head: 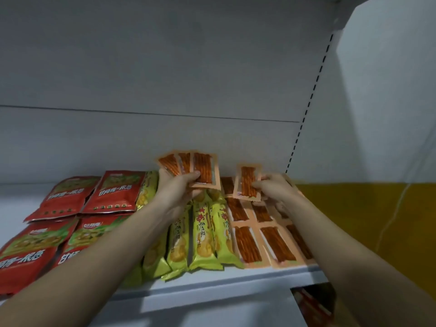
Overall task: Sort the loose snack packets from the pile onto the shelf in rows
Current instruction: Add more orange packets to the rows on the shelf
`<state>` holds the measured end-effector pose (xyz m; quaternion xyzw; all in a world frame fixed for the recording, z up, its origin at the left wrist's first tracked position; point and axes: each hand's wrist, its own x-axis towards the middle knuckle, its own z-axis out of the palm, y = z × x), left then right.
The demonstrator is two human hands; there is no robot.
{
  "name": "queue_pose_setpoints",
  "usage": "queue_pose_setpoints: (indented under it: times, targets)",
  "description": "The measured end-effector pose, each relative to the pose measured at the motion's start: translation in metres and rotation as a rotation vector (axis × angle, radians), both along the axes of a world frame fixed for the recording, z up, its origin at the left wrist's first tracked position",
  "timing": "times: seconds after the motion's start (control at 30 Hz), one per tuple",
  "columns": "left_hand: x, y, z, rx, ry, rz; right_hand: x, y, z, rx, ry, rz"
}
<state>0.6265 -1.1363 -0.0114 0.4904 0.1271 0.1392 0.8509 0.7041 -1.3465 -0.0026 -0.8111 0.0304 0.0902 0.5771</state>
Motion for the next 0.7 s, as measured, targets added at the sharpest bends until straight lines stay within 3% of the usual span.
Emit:
queue_pose_setpoints:
  times: [0.5,0.7]
  targets:
    - [0.06,-0.02,0.001,-0.039,0.035,0.063,0.106,0.027,-0.026,-0.394,-0.113,0.269]
    - [0.065,-0.034,-0.001,-0.019,0.045,0.114,0.113,0.029,-0.037,-0.622,-0.29,0.402]
